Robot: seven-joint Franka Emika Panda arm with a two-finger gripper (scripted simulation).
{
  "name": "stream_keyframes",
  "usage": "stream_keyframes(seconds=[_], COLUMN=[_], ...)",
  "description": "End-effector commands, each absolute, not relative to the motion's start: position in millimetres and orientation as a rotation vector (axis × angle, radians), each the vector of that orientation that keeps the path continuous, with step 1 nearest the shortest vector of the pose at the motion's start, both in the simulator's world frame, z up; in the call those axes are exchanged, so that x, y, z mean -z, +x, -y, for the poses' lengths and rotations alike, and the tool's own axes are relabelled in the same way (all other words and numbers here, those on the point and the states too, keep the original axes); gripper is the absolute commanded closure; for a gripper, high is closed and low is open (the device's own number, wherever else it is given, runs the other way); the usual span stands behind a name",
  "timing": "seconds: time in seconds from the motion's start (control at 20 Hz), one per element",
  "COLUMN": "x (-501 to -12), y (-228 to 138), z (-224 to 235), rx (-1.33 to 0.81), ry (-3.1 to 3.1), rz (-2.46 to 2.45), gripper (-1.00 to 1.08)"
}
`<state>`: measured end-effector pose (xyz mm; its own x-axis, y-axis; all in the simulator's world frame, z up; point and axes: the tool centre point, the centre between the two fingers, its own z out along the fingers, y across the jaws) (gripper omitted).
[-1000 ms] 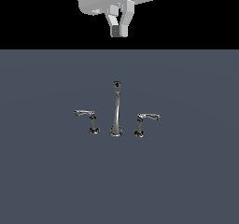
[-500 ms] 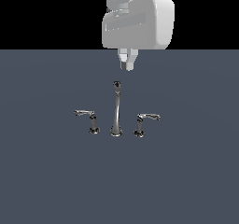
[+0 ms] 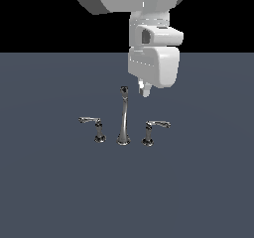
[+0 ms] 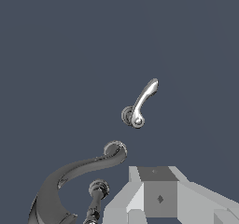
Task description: Turn on the faucet by rotating a designated handle.
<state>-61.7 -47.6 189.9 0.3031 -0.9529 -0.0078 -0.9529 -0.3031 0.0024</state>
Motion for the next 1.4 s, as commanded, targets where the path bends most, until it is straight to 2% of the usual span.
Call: stream_keyframes(seconds=[0.0, 0.7, 1.35], x=[-173.2, -98.0, -85.2], y=[-53.2, -23.4, -23.3], z=[56.9, 108.6, 120.0], rx=[-0.009, 0.0, 0.001], ry=[-2.471, -2.148, -2.084], rz=[-1.937, -2.295, -2.353], gripper=[1.08, 1.08, 1.08])
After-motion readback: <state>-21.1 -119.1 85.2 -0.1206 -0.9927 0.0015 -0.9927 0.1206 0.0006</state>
